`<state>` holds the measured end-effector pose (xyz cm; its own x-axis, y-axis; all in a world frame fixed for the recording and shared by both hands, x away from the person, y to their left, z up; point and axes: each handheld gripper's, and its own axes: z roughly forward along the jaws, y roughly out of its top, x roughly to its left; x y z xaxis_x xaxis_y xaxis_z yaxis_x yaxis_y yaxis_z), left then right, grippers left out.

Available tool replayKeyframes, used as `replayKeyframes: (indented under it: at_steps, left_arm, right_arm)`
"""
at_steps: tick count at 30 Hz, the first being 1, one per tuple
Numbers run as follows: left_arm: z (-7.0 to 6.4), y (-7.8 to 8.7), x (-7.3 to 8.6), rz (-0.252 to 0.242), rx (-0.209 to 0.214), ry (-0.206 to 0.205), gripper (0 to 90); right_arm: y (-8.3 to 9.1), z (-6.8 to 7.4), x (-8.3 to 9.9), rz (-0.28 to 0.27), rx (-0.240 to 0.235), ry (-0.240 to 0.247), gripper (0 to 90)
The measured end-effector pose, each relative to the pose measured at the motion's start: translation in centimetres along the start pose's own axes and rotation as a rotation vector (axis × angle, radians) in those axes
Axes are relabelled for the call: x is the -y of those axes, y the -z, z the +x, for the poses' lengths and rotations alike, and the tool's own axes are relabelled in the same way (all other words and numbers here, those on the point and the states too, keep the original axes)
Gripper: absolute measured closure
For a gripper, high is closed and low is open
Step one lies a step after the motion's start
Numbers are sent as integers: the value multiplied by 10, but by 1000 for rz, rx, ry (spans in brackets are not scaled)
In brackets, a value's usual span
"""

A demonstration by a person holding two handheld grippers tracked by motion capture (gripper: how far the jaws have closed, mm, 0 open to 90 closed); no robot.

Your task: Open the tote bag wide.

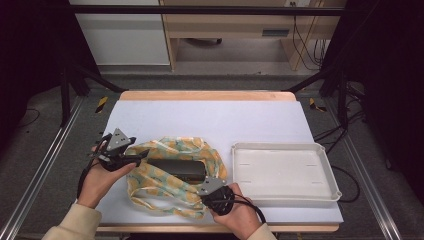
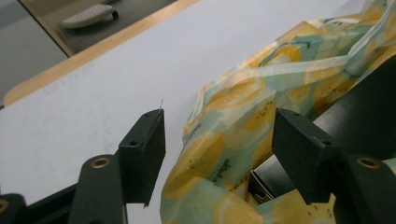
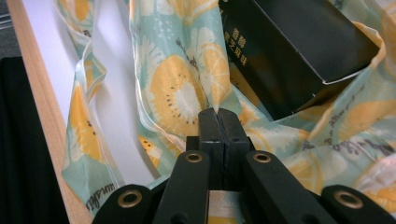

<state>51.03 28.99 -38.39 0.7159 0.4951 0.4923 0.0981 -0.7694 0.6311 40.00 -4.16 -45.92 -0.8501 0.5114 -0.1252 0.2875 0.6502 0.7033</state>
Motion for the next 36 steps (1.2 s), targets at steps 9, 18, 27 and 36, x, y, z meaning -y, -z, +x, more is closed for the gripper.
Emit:
replayKeyframes:
  at_steps: [9,18,27,36]
  left_arm:
    - [7,-9,4,78,47,7,668]
    - [24,-18,-1,99,37,-32,900]
    - [17,-13,-12,37,-34,62,900]
    - [4,4,-2,-15,13,20,900]
  right_arm:
    - [1,-1,0,0,-5,7,900]
    - [8,-1,3,24,-33,27,900]
    - [15,8,5,43,-67,63,900]
    - [28,-15,-2,-34,-7,-17,614]
